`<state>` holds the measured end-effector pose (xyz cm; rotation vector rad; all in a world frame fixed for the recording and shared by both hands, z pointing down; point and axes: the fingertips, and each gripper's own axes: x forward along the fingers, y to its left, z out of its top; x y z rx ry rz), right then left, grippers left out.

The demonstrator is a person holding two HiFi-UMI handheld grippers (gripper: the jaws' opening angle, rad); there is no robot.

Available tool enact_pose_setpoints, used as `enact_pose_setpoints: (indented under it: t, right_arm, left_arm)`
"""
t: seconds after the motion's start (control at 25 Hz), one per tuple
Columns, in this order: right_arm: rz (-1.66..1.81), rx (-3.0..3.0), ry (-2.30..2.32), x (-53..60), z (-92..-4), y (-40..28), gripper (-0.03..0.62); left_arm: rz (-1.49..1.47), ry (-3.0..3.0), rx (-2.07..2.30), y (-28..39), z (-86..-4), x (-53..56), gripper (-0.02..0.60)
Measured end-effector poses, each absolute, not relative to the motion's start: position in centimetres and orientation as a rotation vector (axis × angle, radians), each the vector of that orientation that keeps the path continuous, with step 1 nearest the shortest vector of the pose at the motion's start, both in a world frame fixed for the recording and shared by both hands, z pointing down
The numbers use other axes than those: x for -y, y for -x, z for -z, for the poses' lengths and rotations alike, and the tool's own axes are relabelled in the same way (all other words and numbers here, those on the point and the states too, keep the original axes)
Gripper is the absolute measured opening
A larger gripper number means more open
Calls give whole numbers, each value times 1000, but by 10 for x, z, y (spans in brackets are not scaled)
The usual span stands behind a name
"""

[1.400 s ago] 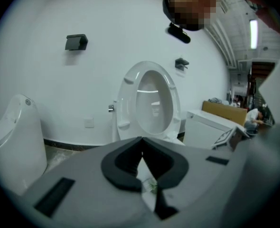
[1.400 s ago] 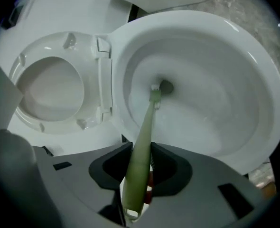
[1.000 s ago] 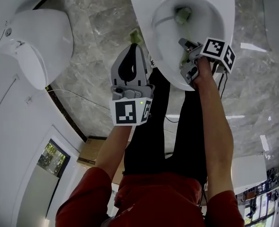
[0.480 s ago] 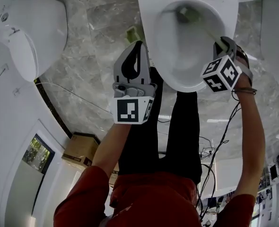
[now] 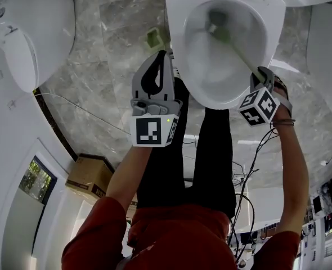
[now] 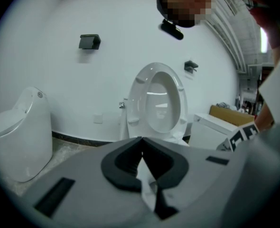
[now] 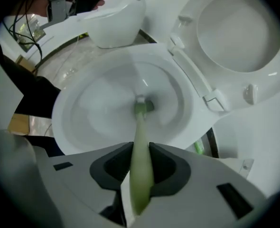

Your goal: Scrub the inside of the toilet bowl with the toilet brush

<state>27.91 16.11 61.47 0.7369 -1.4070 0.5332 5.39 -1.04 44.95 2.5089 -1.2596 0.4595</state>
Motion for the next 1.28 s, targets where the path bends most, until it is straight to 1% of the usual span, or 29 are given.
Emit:
enact_pose_setpoints:
  t: [0.12,0.24,0.32,0.52,0.68,0.8,0.92,1.08,1.16,1.28]
  right_arm:
    - [-387,1350,-781,-124,-606,-318,100]
    - [-318,1323,-729,-109,-600,-329,100]
    - [-376,1318,-694,-125,-605,-319,99]
    - [-681,1351,-689,-193,-615,-279,99]
    - [-801,1320,-830,-187,-601,-288,100]
    - [-1040,1255,-1039,-160,-584,-308,100]
    - [-1469,1180,-1256,-143,-580,-305,100]
    - [-2034,984,-1576,-122,-607,-294,100]
    - [-2174,893,-1640,-115,-629,-285,100]
    - [-2136,876,-1650,-110,-640,-271,100]
  left_arm:
    - [-457,-2517,1260,-56,-447,11,0]
    - [-449,-2525,1254,-59,-446,12,0]
    - [-453,-2524,1253,-60,-447,11,0]
    - [-456,-2520,1238,-63,-448,6,0]
    - [-450,-2526,1236,-63,-445,7,0]
    - [-445,-2537,1233,-64,-441,10,0]
    - [-446,-2542,1233,-64,-441,12,0]
    - [-441,-2547,1229,-65,-441,14,0]
    - [-447,-2559,1215,-66,-440,15,0]
    - [-472,-2578,1190,-66,-437,18,0]
